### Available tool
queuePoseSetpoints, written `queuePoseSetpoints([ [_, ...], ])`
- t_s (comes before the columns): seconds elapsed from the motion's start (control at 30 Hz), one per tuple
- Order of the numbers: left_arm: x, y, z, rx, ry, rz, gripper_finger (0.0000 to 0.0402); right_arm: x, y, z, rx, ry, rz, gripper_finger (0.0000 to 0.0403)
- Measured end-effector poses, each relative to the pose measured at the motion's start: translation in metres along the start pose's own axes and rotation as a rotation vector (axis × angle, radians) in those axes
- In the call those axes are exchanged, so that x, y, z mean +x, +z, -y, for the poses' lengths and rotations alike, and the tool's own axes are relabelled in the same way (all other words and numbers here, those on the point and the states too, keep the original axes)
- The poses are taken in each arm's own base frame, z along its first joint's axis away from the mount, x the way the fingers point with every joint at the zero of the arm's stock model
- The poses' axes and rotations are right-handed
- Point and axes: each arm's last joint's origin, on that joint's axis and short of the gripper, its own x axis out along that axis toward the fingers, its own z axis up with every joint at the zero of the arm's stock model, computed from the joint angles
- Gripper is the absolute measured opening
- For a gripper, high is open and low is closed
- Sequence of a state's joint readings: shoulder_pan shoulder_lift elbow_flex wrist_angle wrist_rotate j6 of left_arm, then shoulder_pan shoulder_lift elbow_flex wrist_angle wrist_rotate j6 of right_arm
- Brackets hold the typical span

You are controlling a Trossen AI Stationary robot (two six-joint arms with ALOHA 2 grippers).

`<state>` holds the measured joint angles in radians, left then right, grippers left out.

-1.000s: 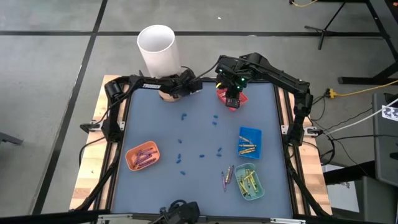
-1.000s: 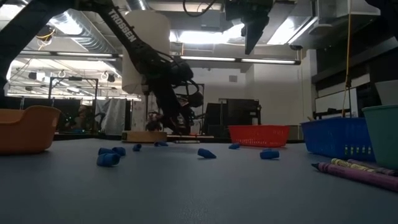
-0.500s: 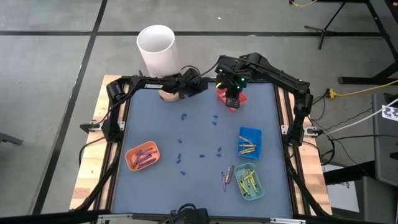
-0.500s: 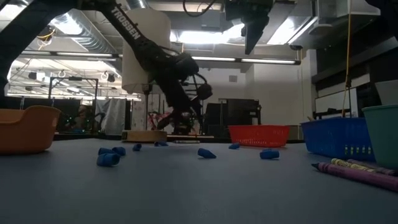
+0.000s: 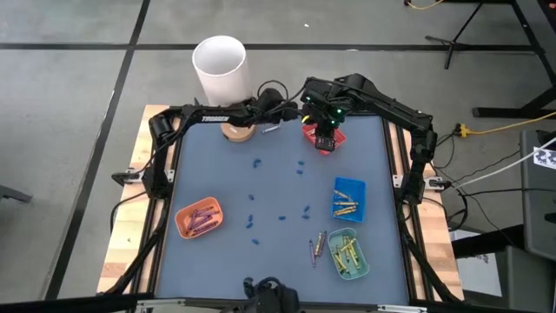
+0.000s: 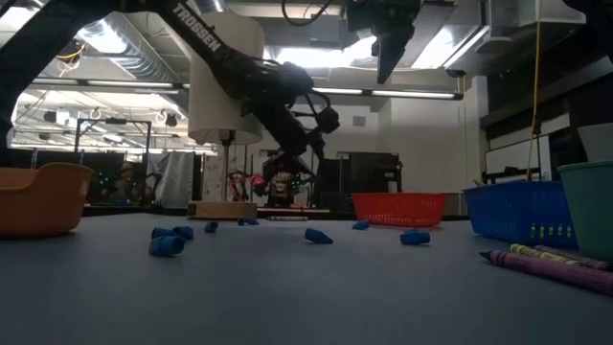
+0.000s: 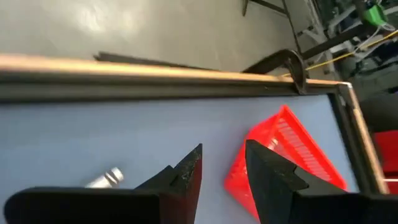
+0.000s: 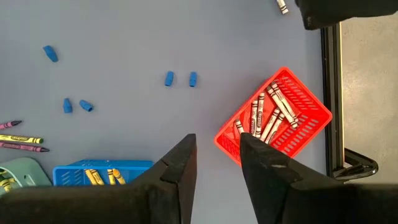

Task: Sort crayons
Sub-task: Put the grey crayon into the red bin

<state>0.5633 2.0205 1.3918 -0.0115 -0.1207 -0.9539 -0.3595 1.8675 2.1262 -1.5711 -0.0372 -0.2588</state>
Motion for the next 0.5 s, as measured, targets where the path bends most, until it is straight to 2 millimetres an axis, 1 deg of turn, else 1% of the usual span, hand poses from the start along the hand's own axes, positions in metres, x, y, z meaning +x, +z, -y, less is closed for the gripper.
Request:
queuePoseSetpoints([
  [0.23,0.003,0.016,-0.013,0.075,0.044,0.037,0.0108,0.000,0.000,0.000,0.000,0.000,0.000,0.0122],
  [0.5,0.018,0.020,-0.034,0.120,0.113,0.037,0.0108,0.000,0.000,0.000,0.000,0.000,0.000,0.0122],
])
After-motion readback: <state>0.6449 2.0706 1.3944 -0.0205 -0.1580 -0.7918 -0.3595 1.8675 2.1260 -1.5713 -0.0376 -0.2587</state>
